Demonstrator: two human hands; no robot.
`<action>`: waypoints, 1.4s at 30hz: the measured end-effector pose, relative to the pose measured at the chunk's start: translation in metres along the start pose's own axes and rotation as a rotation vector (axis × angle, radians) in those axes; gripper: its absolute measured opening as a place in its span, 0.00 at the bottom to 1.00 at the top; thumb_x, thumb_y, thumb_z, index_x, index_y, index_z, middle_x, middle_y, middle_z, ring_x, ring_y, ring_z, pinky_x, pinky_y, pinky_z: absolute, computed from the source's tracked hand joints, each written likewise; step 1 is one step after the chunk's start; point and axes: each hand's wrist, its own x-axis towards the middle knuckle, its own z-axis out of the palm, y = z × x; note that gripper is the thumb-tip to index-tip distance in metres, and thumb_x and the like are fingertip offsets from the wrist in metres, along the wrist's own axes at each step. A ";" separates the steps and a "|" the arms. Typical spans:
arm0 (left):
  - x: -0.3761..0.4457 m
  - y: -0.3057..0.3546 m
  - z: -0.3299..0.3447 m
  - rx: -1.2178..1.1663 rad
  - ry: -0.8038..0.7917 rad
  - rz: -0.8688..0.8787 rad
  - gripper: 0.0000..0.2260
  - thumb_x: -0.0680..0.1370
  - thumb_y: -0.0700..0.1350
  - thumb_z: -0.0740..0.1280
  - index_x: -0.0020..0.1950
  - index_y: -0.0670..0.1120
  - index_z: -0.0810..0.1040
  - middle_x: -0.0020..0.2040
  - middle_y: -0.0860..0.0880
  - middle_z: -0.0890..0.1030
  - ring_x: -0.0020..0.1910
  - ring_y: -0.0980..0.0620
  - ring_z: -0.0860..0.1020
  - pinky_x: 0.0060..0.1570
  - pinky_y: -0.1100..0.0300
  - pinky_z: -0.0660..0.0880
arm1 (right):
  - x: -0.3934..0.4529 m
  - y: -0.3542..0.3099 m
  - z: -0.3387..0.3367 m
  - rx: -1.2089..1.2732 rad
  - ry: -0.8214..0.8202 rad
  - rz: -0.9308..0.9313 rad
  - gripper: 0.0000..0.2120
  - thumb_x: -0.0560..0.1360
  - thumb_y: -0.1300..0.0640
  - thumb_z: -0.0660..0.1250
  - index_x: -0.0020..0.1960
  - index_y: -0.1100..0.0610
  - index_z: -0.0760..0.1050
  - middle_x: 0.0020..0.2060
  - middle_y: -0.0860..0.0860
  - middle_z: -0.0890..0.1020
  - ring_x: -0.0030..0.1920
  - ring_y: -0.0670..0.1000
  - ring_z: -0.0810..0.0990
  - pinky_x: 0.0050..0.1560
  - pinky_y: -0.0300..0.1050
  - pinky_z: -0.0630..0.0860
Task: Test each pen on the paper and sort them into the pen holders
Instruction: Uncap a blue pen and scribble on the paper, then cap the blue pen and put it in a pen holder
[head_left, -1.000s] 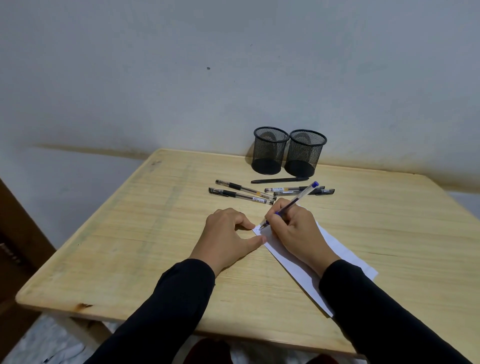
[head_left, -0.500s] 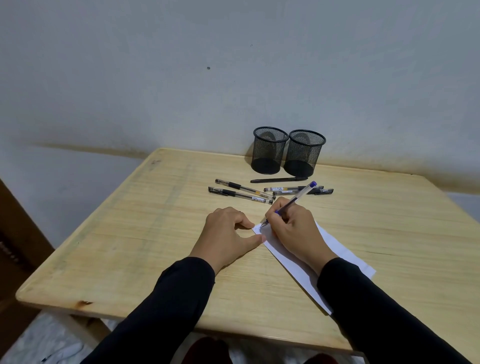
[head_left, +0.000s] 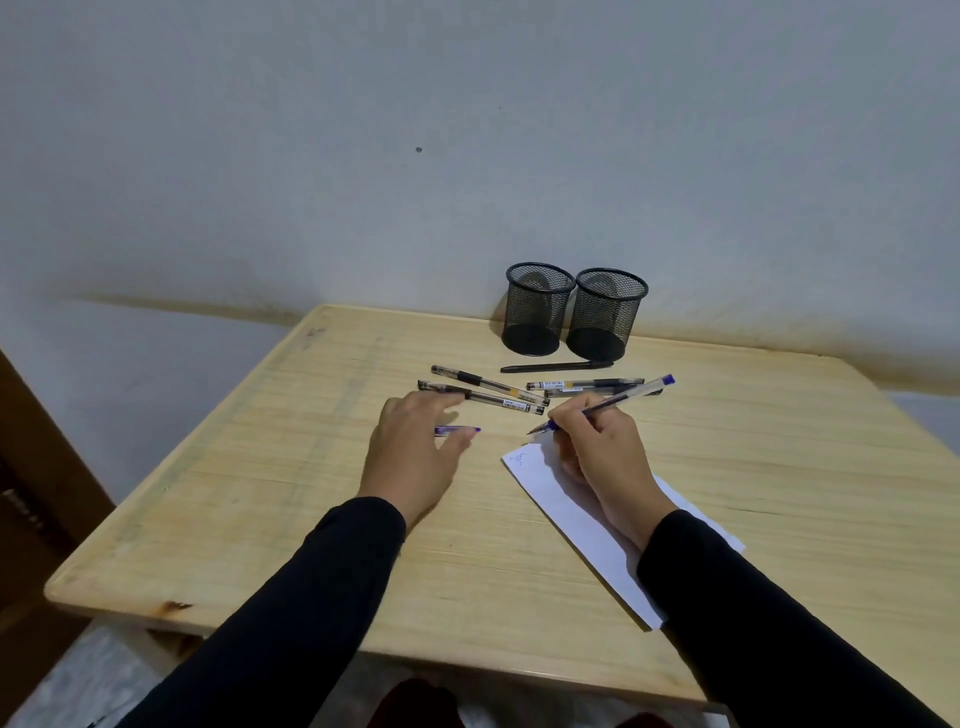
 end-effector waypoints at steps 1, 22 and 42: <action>0.001 -0.003 0.000 0.046 -0.039 -0.009 0.13 0.77 0.49 0.66 0.61 0.51 0.78 0.61 0.53 0.77 0.60 0.54 0.69 0.55 0.65 0.62 | -0.002 -0.004 -0.001 0.152 -0.039 0.065 0.13 0.77 0.61 0.60 0.33 0.60 0.72 0.21 0.52 0.71 0.21 0.47 0.67 0.20 0.36 0.63; 0.002 0.074 -0.019 -0.556 -0.026 -0.045 0.05 0.75 0.40 0.70 0.42 0.51 0.81 0.38 0.54 0.80 0.39 0.59 0.75 0.32 0.78 0.67 | -0.011 -0.059 -0.022 0.224 -0.050 -0.105 0.05 0.76 0.61 0.62 0.41 0.56 0.70 0.27 0.51 0.73 0.23 0.46 0.68 0.25 0.36 0.61; -0.002 0.086 -0.022 -0.439 0.017 0.076 0.05 0.76 0.42 0.68 0.47 0.49 0.83 0.35 0.56 0.78 0.35 0.61 0.73 0.34 0.79 0.67 | -0.016 -0.059 -0.027 0.242 -0.125 -0.119 0.04 0.77 0.61 0.63 0.44 0.60 0.71 0.28 0.54 0.71 0.23 0.45 0.67 0.26 0.34 0.63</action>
